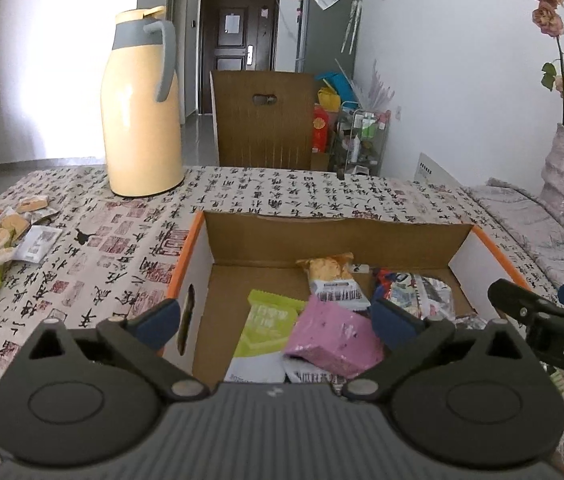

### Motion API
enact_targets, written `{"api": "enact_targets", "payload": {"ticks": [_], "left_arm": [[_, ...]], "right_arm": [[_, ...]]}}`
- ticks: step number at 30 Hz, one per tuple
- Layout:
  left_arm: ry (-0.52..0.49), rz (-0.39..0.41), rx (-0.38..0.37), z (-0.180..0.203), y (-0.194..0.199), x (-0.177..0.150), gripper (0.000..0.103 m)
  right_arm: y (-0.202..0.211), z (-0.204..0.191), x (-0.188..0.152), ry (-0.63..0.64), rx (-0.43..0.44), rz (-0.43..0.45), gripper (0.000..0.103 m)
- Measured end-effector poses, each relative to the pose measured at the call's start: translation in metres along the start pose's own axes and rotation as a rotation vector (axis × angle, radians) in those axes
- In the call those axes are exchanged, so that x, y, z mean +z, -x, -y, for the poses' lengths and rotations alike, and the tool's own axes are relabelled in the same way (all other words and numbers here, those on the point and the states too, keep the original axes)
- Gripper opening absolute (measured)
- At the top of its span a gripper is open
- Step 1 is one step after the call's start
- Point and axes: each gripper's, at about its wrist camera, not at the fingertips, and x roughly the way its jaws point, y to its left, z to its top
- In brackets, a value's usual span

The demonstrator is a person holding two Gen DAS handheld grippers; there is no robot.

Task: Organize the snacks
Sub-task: 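Lower the chip bag and pink pack into the box and open both tools, then move both open tools back over the snack pile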

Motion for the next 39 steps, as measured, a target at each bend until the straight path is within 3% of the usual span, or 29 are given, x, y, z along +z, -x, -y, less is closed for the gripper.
{"api": "enact_targets", "payload": {"ticks": [12, 26, 39], "left_arm": [[-0.012, 0.013, 0.001, 0.003, 0.006, 0.001, 0.103], [-0.027, 0.070, -0.002, 0.004, 0.052, 0.008, 0.103], [-0.056, 0.063, -0.014, -0.013, 0.093, -0.023, 0.103]], "right_arm": [[0.004, -0.001, 0.003, 0.006, -0.021, 0.009, 0.103], [0.049, -0.006, 0.019, 0.065, -0.058, 0.072, 0.103], [0.094, -0.014, -0.009, 0.110, -0.052, 0.019, 0.103]]}}
